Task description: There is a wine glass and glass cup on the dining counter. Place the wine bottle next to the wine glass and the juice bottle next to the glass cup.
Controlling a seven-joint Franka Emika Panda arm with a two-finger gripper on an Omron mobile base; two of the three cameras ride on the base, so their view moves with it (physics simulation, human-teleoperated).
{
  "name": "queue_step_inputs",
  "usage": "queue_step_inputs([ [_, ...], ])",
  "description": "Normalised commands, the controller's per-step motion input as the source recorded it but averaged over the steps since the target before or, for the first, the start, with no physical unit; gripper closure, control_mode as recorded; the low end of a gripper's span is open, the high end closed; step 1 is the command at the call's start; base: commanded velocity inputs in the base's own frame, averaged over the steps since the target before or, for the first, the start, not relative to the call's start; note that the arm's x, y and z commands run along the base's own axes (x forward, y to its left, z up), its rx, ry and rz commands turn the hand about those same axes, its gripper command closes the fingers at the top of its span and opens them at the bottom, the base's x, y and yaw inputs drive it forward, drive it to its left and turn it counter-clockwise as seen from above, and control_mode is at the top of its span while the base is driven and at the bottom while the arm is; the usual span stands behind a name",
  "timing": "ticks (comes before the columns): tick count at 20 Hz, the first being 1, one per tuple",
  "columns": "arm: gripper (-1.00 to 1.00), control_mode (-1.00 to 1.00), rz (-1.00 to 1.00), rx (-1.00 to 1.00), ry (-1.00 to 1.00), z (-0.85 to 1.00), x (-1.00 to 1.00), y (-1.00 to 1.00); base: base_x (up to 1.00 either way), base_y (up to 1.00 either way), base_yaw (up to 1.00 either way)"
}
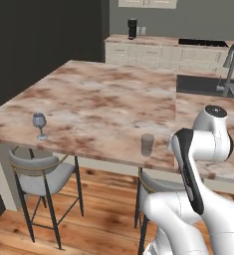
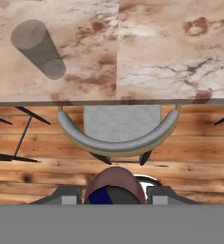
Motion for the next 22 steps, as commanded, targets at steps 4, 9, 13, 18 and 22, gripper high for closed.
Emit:
queue_step_inputs([
  [4,1.0,1.0,0.0,0.0,0.0,0.0,0.0,0.0,0.0,0.0,0.0],
  [9,1.0,1.0,0.0,0.0,0.0,0.0,0.0,0.0,0.06,-0.03,0.0],
  [13,1.0,-1.0,0.0,0.02,0.0,0.0,0.13,-0.11,0.09,-0.05,0.0],
  [18,1.0,-1.0,0.0,0.07,-0.04,0.05,0.25,-0.31,0.0,0.0,0.0],
  [22,1.0,-1.0,0.02,0.09,-0.04,0.07,0.33,-0.17,0.0,0.0,0.0],
])
